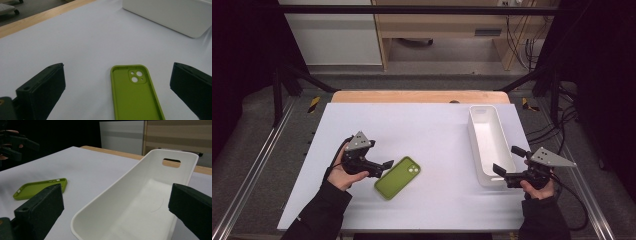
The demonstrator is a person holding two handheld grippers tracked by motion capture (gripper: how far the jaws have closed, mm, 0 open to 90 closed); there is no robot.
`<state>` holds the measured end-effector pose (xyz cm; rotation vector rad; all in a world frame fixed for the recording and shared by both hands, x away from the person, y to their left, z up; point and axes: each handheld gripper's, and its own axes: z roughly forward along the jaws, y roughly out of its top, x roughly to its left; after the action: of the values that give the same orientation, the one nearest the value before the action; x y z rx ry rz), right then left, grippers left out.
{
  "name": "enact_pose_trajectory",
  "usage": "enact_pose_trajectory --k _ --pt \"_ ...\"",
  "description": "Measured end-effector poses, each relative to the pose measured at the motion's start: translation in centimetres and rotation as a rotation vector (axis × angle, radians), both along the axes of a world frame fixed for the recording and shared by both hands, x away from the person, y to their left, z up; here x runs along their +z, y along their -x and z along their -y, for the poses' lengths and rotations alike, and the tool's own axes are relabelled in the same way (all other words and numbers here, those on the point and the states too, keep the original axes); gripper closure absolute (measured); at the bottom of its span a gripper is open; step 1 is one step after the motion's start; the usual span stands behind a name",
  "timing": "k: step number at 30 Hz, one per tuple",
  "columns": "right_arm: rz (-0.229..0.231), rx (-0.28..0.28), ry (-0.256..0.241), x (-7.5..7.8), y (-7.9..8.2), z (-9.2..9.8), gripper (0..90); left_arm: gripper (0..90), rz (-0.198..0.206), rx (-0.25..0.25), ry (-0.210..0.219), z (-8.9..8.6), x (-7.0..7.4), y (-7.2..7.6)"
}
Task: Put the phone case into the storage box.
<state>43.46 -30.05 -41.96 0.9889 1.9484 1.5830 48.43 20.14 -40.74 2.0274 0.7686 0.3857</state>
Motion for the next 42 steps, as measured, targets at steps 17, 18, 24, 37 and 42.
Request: enact_pose_trajectory --k 17,18,24,37,42 --pt "-0.005 0.001 0.003 0.0 0.0 0.0 0.5 0.0 -0.075 -0.002 -0.071 0.7 -2.4 -0.3" --pt "-0.005 0.001 0.003 0.0 0.0 0.0 0.5 0.0 -0.075 -0.002 -0.071 0.7 -2.4 -0.3" --pt "-0.007 -0.001 0.004 0.0 0.0 -0.1 0.5 0.2 -0.102 0.0 -0.087 0.8 -3.2 -0.4" --pt "-0.008 0.002 0.009 -0.1 0.0 -0.1 0.5 2.1 -0.139 0.006 -0.126 1.1 -4.3 -0.4" --pt "-0.012 0.003 0.009 -0.1 0.0 -0.2 0.5 3.1 -0.163 0.022 -0.143 1.1 -4.9 -0.5"
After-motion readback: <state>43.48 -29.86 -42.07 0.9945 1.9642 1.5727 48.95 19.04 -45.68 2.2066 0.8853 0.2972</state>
